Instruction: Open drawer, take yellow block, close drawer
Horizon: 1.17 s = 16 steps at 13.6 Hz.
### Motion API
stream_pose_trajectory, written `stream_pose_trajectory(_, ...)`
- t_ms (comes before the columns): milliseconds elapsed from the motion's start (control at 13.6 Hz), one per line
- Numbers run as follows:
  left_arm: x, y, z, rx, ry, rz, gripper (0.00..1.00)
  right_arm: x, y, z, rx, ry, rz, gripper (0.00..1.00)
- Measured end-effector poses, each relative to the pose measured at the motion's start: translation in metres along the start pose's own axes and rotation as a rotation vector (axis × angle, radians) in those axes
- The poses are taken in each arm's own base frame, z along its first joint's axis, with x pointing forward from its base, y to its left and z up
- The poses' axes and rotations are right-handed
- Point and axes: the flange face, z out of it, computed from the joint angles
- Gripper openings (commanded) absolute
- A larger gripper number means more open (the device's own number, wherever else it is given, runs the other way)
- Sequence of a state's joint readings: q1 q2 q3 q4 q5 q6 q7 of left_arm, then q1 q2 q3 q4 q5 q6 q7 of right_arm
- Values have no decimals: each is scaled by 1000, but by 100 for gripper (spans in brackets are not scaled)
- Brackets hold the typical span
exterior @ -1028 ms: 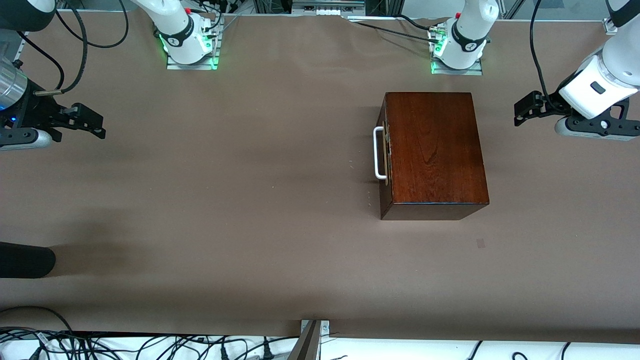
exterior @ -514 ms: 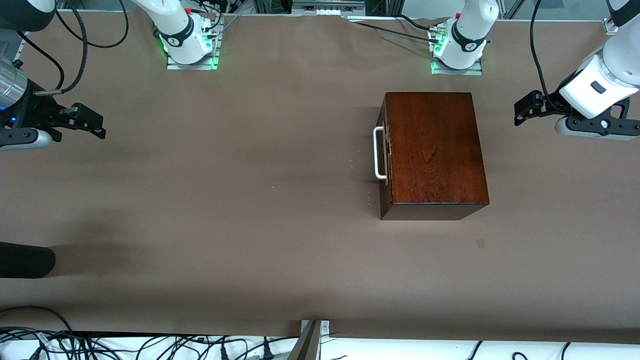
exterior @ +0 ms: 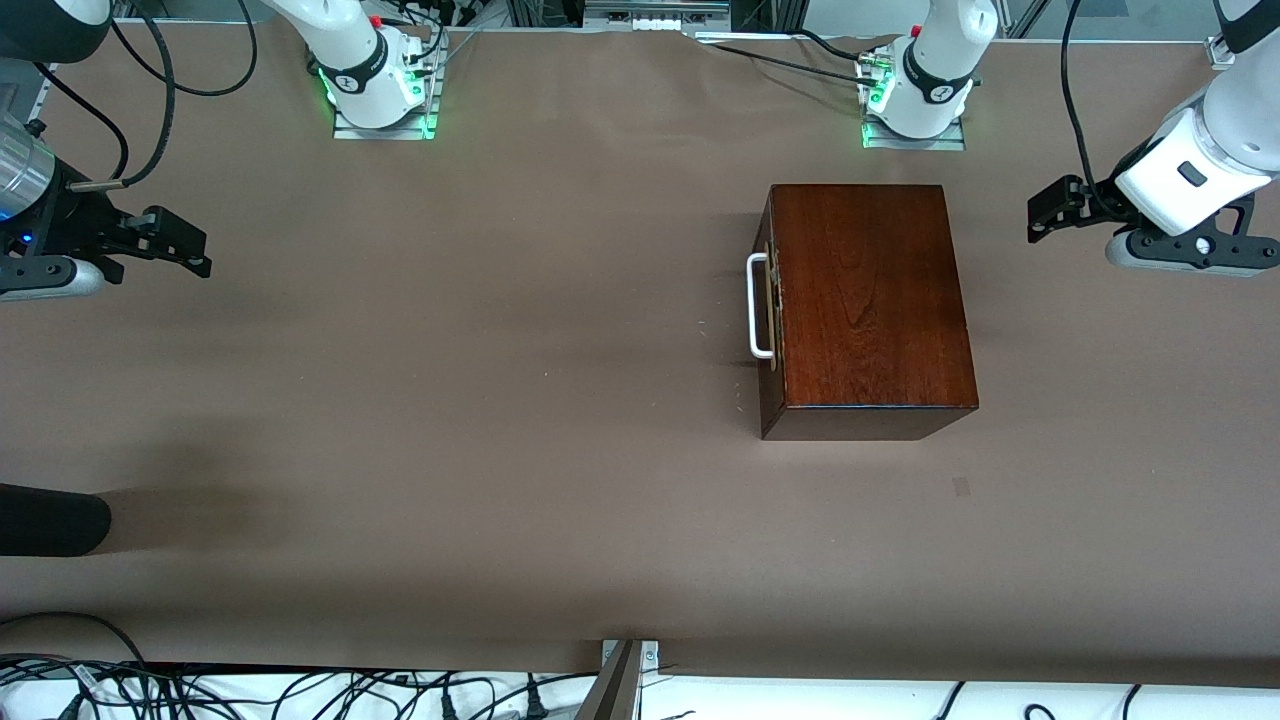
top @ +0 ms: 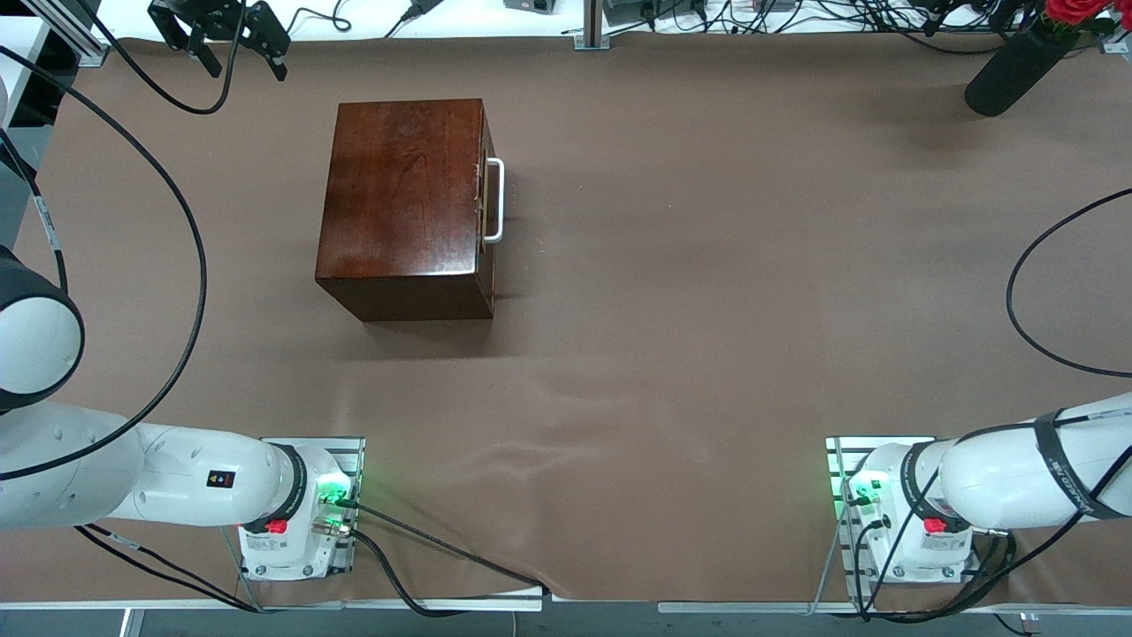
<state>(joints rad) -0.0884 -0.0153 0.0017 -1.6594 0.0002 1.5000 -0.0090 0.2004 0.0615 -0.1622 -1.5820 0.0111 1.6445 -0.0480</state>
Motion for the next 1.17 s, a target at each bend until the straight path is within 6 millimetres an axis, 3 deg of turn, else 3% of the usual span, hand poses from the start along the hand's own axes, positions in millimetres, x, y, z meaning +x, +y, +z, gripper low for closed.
stream_pose_trajectory(220, 0, 0, 1, 0, -15, 0, 100, 0, 0, 0, 0, 0, 0, 100)
stream_pose_trajectory(661, 22, -4, 32, -1, -78, 20, 100, 0, 4, 0, 0, 0, 7, 100)
stream_pose_trajectory(1175, 23, -3, 28, -1, -69, 25, 100, 0, 4, 0, 0, 0, 7, 100)
